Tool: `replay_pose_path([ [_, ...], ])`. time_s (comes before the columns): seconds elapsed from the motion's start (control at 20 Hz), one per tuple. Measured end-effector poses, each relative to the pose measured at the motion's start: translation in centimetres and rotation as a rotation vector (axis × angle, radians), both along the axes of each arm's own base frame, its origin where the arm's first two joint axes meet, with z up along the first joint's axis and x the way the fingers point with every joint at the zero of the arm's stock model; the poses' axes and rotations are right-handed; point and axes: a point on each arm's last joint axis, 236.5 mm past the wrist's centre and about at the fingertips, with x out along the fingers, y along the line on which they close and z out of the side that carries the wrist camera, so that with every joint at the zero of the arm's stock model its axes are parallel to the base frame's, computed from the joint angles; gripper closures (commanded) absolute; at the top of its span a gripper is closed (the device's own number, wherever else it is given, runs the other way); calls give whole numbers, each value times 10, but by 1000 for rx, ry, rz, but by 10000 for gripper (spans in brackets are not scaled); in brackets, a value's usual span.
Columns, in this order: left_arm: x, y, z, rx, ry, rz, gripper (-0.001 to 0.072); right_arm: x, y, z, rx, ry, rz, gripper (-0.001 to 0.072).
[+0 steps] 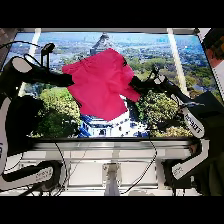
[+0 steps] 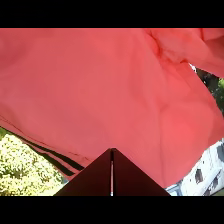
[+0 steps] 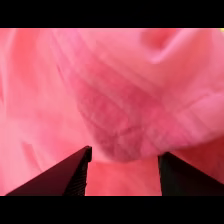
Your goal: Fold the clothes and pants, and hang the long-sleeved shirts on hangers.
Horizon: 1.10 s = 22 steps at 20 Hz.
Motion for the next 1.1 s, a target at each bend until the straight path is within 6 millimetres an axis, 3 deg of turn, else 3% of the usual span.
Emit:
replay_pose_path([
  [0.1,0,0,0,0,0,0,686,5,-1,-1,11,-2,-33,248],
  [0.2,0,0,0,-1,0,0,686,9,-2,-2,26,-2,-67,398],
  [0.3,0,0,0,-1,0,0,686,11,-2,-3,39,6,-87,693],
  [0.35,0,0,0,-1,0,0,686,11,-1,-2,51,9,-99,702],
  [0.5,0,-1,0,-1,0,-1,686,16,5,9,96,12,-107,702],
  [0.65,0,-1,-1,-1,3,-1,686,27,17,36,182,5,-122,701],
  [0.75,0,-1,-1,-1,3,-1,686,45,14,57,253,-4,-204,699],
  [0.85,0,-1,-1,-5,3,-1,686,74,-13,76,306,-55,-360,660],
  [0.95,-1,-3,0,-14,3,-2,686,104,-55,93,343,-139,-537,351],
  [1.0,-1,-5,1,-17,3,-4,686,117,-83,102,352,-193,-626,300],
  [1.1,-2,-9,1,-23,4,-11,685,134,-136,118,367,-283,-777,299],
])
